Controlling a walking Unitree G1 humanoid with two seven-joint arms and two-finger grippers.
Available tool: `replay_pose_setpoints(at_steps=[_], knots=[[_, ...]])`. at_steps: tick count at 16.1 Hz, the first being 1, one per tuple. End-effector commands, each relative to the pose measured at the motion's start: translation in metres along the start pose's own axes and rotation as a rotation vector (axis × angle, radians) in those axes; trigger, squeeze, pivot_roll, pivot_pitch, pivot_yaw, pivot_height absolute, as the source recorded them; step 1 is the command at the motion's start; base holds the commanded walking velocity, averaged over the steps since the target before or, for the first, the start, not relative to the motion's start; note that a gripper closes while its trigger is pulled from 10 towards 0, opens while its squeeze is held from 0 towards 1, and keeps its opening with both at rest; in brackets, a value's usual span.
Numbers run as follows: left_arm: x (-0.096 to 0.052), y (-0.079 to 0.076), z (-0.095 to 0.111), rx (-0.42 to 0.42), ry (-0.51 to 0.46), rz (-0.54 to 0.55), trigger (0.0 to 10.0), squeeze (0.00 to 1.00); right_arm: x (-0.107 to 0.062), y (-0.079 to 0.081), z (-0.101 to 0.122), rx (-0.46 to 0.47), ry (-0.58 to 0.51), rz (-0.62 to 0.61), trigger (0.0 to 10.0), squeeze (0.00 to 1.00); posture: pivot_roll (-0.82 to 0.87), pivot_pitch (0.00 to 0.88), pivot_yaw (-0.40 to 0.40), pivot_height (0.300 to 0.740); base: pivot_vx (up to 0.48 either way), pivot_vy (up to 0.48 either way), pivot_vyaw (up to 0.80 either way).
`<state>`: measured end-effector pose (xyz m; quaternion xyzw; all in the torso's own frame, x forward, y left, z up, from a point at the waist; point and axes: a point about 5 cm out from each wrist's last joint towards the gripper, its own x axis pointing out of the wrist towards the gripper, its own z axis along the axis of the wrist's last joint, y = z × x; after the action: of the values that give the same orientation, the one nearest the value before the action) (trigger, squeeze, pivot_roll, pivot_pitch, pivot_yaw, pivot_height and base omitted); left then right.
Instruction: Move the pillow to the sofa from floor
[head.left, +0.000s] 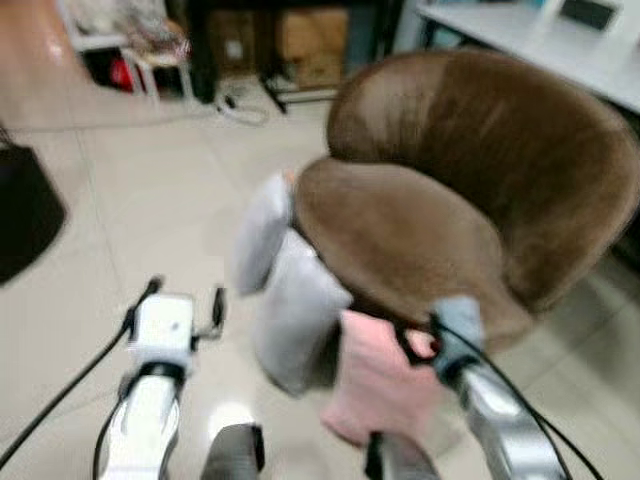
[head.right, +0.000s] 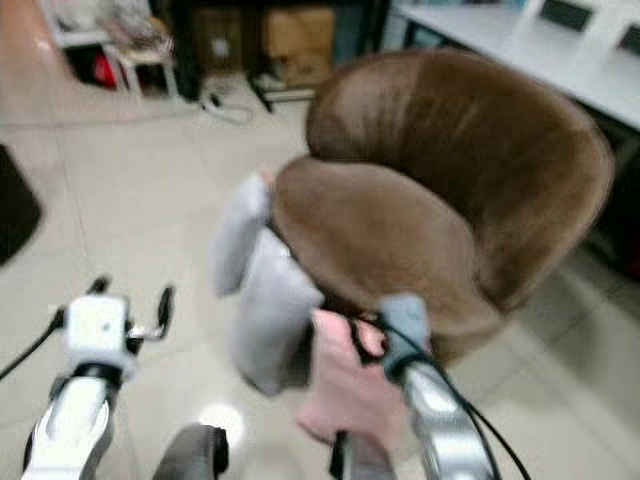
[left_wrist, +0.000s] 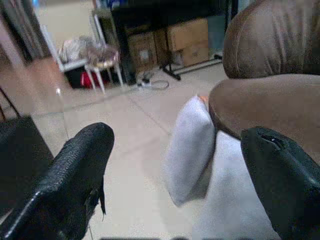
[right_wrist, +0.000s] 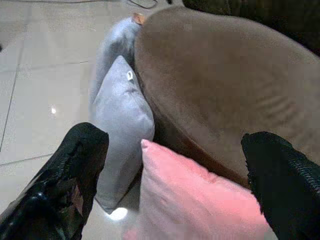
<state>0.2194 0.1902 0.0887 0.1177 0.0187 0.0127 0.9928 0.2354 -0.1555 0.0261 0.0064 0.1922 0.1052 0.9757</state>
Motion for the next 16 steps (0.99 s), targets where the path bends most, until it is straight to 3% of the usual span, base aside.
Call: replay_pose_setpoints(at_steps=[1,4,10,12,15,16], knots=[[0.001,0.003,-0.003,0.001,0.017,-0.012,10.0,0.74,-0.001,0.004,0.008,0.011,-0.037,-0.009,10.0,0.0,-0.01,0.0,-0.02,0.645,0.262,0.0,0.0],[0.01,0.0,0.0,-0.012,0.004,-0.063,10.0,0.75,-0.012,0.0,0.002,0.033,-0.045,-0.072,10.0,0.0,-0.05,0.0,0.05,0.645,0.27,0.0,0.0],[0.013,-0.007,0.0,-0.029,-0.007,-0.099,10.0,0.79,-0.018,-0.003,0.004,0.045,-0.049,-0.089,10.0,0.0,-0.06,0.0,0.033,0.645,0.319,0.0,0.0],[0.01,-0.007,-0.001,-0.045,0.0,-0.106,10.0,1.0,-0.015,-0.003,0.005,0.063,-0.053,-0.096,10.0,1.0,-0.05,0.0,0.024,0.645,0.358,0.0,0.0],[0.007,-0.005,-0.002,-0.054,0.002,-0.099,10.0,1.0,-0.015,-0.007,0.009,0.115,-0.078,-0.112,10.0,1.0,-0.05,0.0,0.012,0.645,0.37,0.0,0.0],[0.007,-0.006,-0.002,-0.055,0.003,-0.096,10.0,1.0,-0.016,-0.008,0.01,0.116,-0.086,-0.107,4.2,1.0,-0.05,0.0,0.01,0.645,0.39,0.0,0.0]])
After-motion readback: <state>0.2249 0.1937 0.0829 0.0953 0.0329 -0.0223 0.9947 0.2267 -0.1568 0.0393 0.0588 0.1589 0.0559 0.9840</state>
